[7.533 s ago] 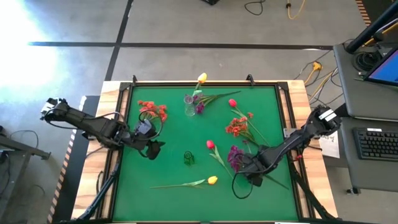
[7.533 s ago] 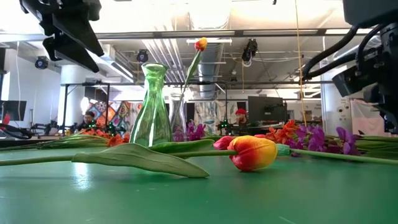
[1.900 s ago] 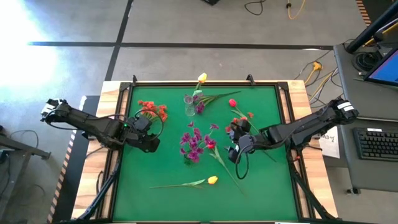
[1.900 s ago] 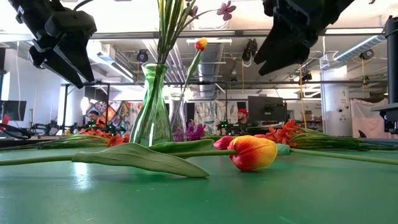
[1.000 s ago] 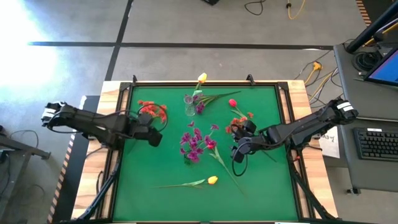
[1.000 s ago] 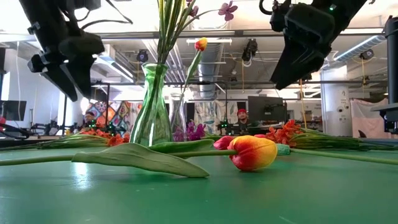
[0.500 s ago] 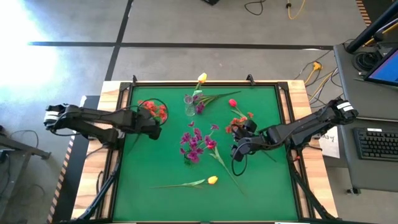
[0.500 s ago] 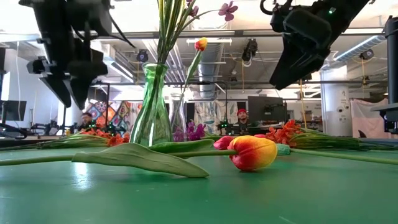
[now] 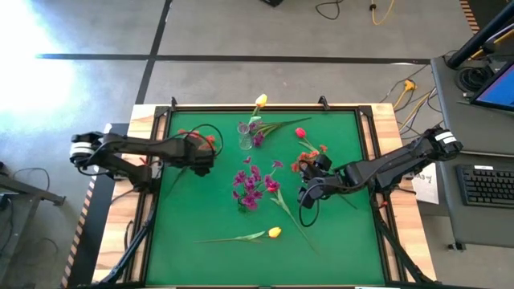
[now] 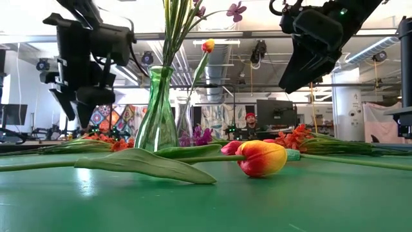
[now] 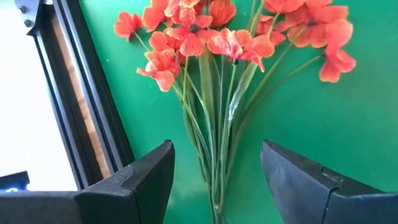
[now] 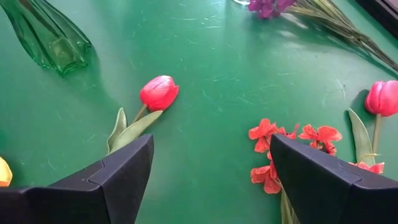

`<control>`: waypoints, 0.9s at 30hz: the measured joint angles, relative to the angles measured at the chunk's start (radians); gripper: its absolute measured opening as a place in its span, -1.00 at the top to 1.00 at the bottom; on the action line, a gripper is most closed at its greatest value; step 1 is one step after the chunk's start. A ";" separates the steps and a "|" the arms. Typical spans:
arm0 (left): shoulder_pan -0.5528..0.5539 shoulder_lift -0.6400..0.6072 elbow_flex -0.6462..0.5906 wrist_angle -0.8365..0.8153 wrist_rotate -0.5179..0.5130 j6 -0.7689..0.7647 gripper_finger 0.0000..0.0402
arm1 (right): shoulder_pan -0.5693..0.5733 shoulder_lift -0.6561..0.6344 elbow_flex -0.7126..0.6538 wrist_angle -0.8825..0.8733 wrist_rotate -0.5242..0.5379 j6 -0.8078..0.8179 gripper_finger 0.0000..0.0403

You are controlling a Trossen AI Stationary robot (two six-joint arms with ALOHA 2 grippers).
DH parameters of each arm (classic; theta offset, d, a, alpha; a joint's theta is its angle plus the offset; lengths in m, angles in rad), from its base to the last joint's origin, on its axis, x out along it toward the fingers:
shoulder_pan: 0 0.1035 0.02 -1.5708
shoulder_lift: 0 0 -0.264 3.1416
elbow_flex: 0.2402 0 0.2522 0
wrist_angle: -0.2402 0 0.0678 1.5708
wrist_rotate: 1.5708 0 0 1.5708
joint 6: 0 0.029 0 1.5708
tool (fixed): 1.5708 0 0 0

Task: Sort flowers into vase by color
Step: Put the left orange flowers into the green vase

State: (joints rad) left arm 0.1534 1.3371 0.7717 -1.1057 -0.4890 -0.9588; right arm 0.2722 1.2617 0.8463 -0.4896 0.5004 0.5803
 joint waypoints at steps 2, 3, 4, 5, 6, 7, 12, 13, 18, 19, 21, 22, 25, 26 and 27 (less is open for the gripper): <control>0.006 0.005 -0.002 0.019 0.001 0.027 -0.12 | 0.000 0.000 0.000 0.000 0.000 0.000 -0.58; 0.010 0.005 -0.003 0.034 0.000 0.040 -0.12 | 0.000 0.000 -0.001 0.000 0.000 0.000 -0.58; 0.014 0.004 -0.004 0.056 0.000 0.058 -0.12 | 0.000 0.000 -0.002 0.000 0.000 0.000 -0.58; 0.017 0.000 -0.007 0.078 0.001 0.078 -0.12 | 0.000 0.000 -0.002 0.000 0.000 0.000 -0.58; 0.021 -0.006 -0.010 0.101 0.002 0.100 -0.12 | 0.000 0.000 -0.003 0.000 0.000 0.000 -0.57; 0.026 -0.014 -0.014 0.118 0.008 0.115 -0.12 | 0.000 0.000 -0.005 0.001 0.000 0.000 -0.57; 0.068 -0.065 -0.058 0.136 0.034 0.139 -0.12 | 0.000 0.000 -0.014 0.000 -0.001 0.003 -0.56; 0.077 -0.078 -0.073 0.140 0.036 0.139 -0.12 | 0.000 0.000 -0.016 0.001 -0.001 0.003 -0.57; 0.124 -0.152 -0.155 0.198 0.088 0.150 -0.12 | 0.000 0.000 -0.020 0.009 -0.001 0.003 -0.60; 0.130 -0.165 -0.170 0.212 0.092 0.151 -0.12 | 0.000 0.000 -0.020 0.008 -0.001 0.003 -0.61; 0.139 -0.187 -0.196 0.235 0.104 0.157 -0.12 | 0.000 0.000 -0.021 0.009 -0.001 0.003 -0.62; 0.144 -0.195 -0.208 0.248 0.109 0.165 -0.12 | 0.000 0.000 -0.021 0.009 -0.001 0.003 -0.62; 0.158 -0.206 -0.240 0.269 0.110 0.180 -0.12 | 0.000 0.000 -0.021 0.010 -0.001 0.003 -0.62; 0.163 -0.207 -0.246 0.279 0.110 0.184 -0.12 | 0.000 0.000 -0.021 0.011 -0.001 0.003 -0.62; 0.168 -0.207 -0.253 0.291 0.110 0.188 -0.12 | 0.000 0.000 -0.021 0.013 -0.001 0.003 -0.62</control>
State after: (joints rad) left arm 0.3214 1.1306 0.5189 -0.8146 -0.3793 -0.7709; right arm 0.2726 1.2621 0.8257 -0.4766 0.4995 0.5835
